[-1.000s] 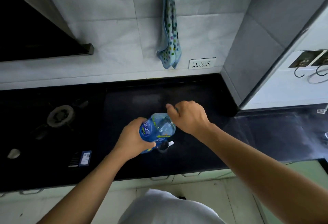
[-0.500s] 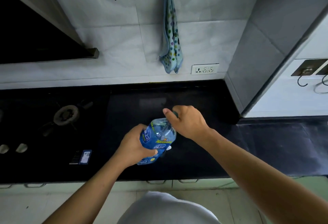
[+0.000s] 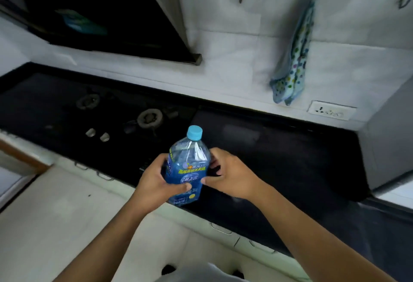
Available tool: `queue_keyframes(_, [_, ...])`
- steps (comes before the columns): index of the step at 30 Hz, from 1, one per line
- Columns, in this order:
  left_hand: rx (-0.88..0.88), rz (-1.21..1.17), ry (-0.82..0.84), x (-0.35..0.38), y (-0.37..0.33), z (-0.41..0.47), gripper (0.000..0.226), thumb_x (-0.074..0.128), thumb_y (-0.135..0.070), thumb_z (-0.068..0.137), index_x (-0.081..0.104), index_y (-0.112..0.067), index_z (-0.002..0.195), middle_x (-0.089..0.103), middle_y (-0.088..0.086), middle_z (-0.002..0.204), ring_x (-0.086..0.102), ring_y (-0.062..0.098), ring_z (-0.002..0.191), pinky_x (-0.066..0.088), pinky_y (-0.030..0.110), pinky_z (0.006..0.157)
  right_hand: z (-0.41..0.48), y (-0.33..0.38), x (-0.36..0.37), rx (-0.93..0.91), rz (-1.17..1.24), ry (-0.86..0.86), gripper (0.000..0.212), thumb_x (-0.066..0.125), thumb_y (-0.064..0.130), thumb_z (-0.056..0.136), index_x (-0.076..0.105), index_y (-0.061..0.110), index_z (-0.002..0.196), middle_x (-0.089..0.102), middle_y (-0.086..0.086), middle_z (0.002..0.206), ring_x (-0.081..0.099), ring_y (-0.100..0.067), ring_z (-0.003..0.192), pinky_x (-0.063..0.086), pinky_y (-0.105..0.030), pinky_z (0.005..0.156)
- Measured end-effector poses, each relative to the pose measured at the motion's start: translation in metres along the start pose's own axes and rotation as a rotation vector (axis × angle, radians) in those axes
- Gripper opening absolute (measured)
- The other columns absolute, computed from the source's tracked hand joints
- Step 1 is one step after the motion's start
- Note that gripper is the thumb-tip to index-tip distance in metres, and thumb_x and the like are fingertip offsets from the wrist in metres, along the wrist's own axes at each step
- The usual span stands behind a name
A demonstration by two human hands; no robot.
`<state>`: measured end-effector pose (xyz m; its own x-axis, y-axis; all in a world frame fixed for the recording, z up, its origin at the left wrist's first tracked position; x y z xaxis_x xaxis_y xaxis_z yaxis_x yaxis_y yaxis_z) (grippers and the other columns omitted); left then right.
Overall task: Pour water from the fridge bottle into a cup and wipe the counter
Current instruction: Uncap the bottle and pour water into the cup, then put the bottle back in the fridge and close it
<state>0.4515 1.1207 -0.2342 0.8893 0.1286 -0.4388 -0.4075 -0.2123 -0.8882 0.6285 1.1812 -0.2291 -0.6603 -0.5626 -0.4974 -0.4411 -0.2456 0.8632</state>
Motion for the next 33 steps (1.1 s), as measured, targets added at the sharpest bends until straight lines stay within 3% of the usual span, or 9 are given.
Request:
queue_keyframes(5, [-0.017, -0.145, -0.148, -0.083, 0.015, -0.043, 0.067, 0.091, 0.002, 0.063, 0.059, -0.024, 0.116, 0.074, -0.003, 0.107, 0.073, 0.018, 0.097, 0.062, 0.033, 0.078, 0.029, 0.072, 0.064, -0.07, 0.151, 0.146, 0.049, 0.081, 0.019, 0.079, 0.055, 0.03, 0.119, 0.068, 0.011, 0.11, 0.065, -0.001, 0.103, 0.059, -0.027, 0.086])
queue_keyframes(10, [-0.017, -0.197, -0.314, -0.187, 0.052, -0.096, 0.073, 0.092, -0.003, 0.063, 0.058, -0.029, 0.122, 0.071, -0.002, 0.115, 0.07, 0.017, 0.105, 0.061, 0.034, 0.083, 0.059, 0.153, 0.152, -0.18, 0.177, 0.266, 0.047, 0.082, 0.016, 0.077, 0.058, 0.032, 0.114, 0.069, 0.009, 0.108, 0.068, -0.007, 0.103, 0.06, -0.032, 0.085])
queue_keyframes(17, [-0.06, -0.215, -0.562, -0.359, 0.132, -0.191, 0.07, 0.094, -0.009, 0.062, 0.058, -0.028, 0.12, 0.071, -0.002, 0.115, 0.07, 0.02, 0.106, 0.061, 0.037, 0.086, 0.099, 0.279, 0.329, -0.326, 0.195, 0.453, 0.047, 0.081, 0.024, 0.069, 0.059, 0.035, 0.108, 0.069, 0.0, 0.108, 0.066, -0.017, 0.107, 0.061, -0.045, 0.082])
queue_keyframes(21, [-0.103, -0.214, -0.716, -0.453, 0.173, -0.249, 0.073, 0.095, -0.023, 0.058, 0.058, -0.03, 0.12, 0.071, -0.002, 0.116, 0.07, 0.021, 0.108, 0.06, 0.044, 0.088, 0.116, 0.353, 0.43, -0.393, 0.203, 0.552, 0.05, 0.081, 0.027, 0.067, 0.059, 0.033, 0.112, 0.07, 0.005, 0.107, 0.066, -0.014, 0.106, 0.06, -0.04, 0.081])
queue_keyframes(24, [-0.144, -0.222, -0.847, -0.512, 0.202, -0.296, 0.074, 0.095, -0.018, 0.06, 0.057, -0.028, 0.123, 0.071, -0.004, 0.117, 0.07, 0.018, 0.107, 0.06, 0.043, 0.088, 0.122, 0.401, 0.505, -0.426, 0.203, 0.672, 0.051, 0.082, 0.02, 0.072, 0.059, 0.032, 0.115, 0.07, 0.004, 0.11, 0.065, -0.013, 0.11, 0.06, -0.035, 0.083])
queue_keyframes(30, [-0.218, -0.297, -1.077, -0.596, 0.261, -0.37, 0.074, 0.095, -0.02, 0.057, 0.059, -0.026, 0.121, 0.071, 0.004, 0.12, 0.069, 0.027, 0.111, 0.057, 0.051, 0.092, 0.132, 0.48, 0.633, -0.51, 0.185, 0.879, 0.058, 0.081, 0.032, 0.067, 0.057, 0.034, 0.12, 0.07, 0.008, 0.112, 0.065, -0.01, 0.11, 0.061, -0.043, 0.086])
queue_keyframes(33, [-0.279, -0.304, -1.196, -0.63, 0.284, -0.404, 0.069, 0.093, -0.01, 0.062, 0.058, -0.02, 0.12, 0.072, 0.003, 0.116, 0.071, 0.024, 0.107, 0.059, 0.046, 0.09, 0.136, 0.513, 0.7, -0.56, 0.162, 1.005, 0.057, 0.084, 0.027, 0.071, 0.057, 0.033, 0.121, 0.069, 0.01, 0.112, 0.065, -0.008, 0.109, 0.06, -0.044, 0.088])
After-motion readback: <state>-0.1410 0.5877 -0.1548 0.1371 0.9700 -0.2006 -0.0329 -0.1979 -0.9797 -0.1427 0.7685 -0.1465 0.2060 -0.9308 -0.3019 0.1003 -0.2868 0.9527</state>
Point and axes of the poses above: each hand's wrist, its own z-axis towards the middle knuckle, its own x-axis out of the palm, y = z × x, the point moved 10 cm from there along z, towards the middle knuckle
